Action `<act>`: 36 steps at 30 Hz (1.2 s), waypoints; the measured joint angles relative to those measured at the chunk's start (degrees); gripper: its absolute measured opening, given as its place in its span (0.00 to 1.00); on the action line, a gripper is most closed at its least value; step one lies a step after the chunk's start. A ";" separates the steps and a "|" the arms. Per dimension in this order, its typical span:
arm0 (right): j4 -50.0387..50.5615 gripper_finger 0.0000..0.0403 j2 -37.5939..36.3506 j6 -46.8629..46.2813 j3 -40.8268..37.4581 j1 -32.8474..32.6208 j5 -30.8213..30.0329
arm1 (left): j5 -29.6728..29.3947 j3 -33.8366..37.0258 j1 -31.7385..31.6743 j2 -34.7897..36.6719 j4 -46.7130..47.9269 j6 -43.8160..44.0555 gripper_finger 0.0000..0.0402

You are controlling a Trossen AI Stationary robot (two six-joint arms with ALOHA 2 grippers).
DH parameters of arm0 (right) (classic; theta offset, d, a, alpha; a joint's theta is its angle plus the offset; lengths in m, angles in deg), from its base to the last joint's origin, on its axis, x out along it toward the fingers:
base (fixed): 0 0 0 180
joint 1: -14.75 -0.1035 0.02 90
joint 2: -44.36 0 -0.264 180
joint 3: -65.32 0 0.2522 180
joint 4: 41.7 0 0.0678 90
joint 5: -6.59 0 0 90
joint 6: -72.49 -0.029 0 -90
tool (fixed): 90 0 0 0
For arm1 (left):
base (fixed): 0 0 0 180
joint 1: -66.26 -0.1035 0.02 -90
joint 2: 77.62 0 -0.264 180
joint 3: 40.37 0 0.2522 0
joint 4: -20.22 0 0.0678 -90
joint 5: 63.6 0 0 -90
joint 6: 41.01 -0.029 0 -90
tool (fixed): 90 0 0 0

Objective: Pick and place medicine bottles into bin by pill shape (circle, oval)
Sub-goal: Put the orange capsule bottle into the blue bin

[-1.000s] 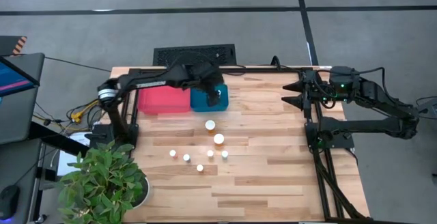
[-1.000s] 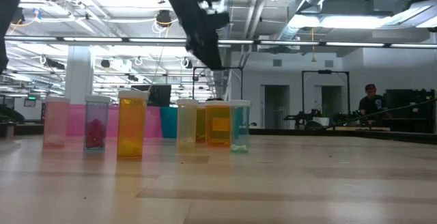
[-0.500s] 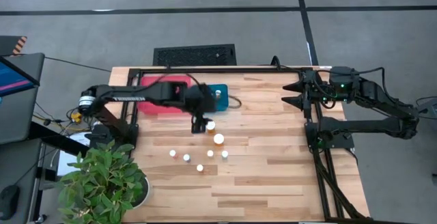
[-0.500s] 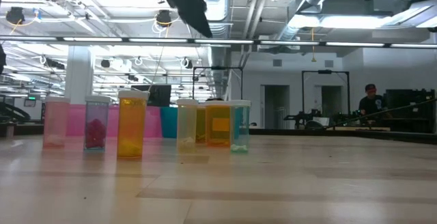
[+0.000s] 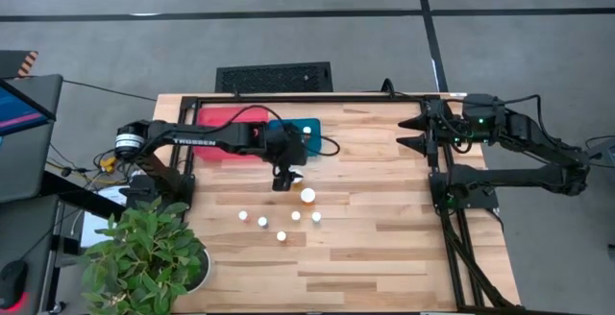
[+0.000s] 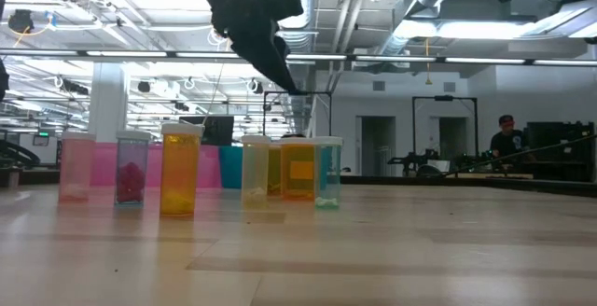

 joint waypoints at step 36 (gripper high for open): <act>0.94 0.69 0.04 -0.19 0.00 0.02 0.02 | -0.26 -0.07 -0.70 -11.71 3.57 -8.41 0.78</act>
